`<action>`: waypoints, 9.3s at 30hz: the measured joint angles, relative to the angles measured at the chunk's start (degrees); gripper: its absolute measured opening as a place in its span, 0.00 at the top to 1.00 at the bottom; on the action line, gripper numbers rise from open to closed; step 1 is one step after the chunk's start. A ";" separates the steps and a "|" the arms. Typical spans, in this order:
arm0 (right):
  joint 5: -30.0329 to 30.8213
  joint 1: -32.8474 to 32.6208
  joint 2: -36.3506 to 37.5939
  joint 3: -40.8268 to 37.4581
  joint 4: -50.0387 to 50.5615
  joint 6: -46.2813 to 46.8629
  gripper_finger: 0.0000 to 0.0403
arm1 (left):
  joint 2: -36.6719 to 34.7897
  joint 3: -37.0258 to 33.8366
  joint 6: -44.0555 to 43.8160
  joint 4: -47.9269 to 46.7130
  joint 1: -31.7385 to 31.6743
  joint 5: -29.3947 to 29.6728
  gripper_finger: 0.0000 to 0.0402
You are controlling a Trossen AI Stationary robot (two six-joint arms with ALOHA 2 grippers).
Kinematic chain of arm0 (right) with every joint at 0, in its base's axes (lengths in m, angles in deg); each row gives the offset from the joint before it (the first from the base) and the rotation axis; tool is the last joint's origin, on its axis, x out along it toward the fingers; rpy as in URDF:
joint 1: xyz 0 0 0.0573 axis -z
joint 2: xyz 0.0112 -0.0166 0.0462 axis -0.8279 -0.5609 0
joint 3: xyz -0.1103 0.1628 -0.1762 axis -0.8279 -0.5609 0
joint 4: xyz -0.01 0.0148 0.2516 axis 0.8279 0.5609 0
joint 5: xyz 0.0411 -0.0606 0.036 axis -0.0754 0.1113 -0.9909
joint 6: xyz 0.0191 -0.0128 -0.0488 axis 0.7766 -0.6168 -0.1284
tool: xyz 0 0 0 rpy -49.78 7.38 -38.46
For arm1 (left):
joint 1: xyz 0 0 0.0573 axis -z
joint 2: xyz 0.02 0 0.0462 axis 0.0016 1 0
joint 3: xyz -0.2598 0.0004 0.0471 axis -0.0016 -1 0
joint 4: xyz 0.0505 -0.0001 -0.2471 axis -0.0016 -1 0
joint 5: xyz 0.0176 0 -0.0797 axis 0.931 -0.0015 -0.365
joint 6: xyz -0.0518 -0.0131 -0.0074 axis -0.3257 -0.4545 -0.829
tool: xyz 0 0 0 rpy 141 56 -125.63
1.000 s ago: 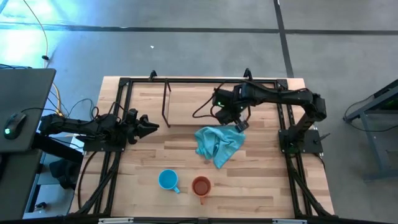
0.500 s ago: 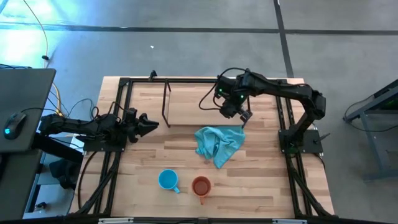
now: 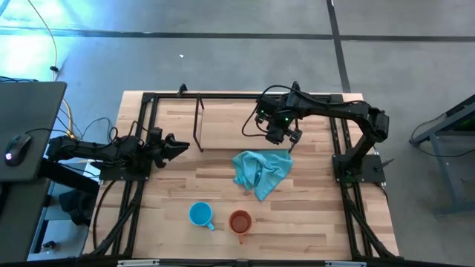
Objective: Stack small to large cups/mugs on shelf
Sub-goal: Put the transparent mug on the shelf, then put the blue mug on the shelf
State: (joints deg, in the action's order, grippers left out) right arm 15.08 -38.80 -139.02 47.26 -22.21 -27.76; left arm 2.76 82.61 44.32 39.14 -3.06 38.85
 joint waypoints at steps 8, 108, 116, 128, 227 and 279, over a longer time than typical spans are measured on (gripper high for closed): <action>0.49 -0.35 0.04 1.27 -1.39 -2.64 0.99 | 0.02 -0.01 0.27 -0.03 -0.02 1.03 0.69; 0.15 -2.88 -8.63 1.27 -3.06 -1.01 0.93 | 0.03 -0.01 0.65 -0.55 0.00 -0.62 0.69; 0.13 -2.88 -8.73 1.19 -2.86 -0.71 0.93 | 0.02 0.00 0.63 -0.59 0.00 -0.61 0.69; 1.68 -2.86 -8.70 1.01 -3.14 0.41 0.74 | 0.03 -0.01 0.63 -0.59 0.00 -0.60 0.69; 53.04 -53.70 5.32 1.12 -47.10 119.08 0.75 | 0.02 -0.01 -2.91 6.69 0.02 -47.60 0.69; 26.09 -42.88 -7.34 18.15 -49.32 87.70 0.75 | 6.54 10.32 20.80 -3.69 40.46 2.12 0.69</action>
State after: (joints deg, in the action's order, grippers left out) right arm 41.17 -81.68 -146.37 65.42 -71.53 59.94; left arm 9.30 92.92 65.12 35.45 37.41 40.97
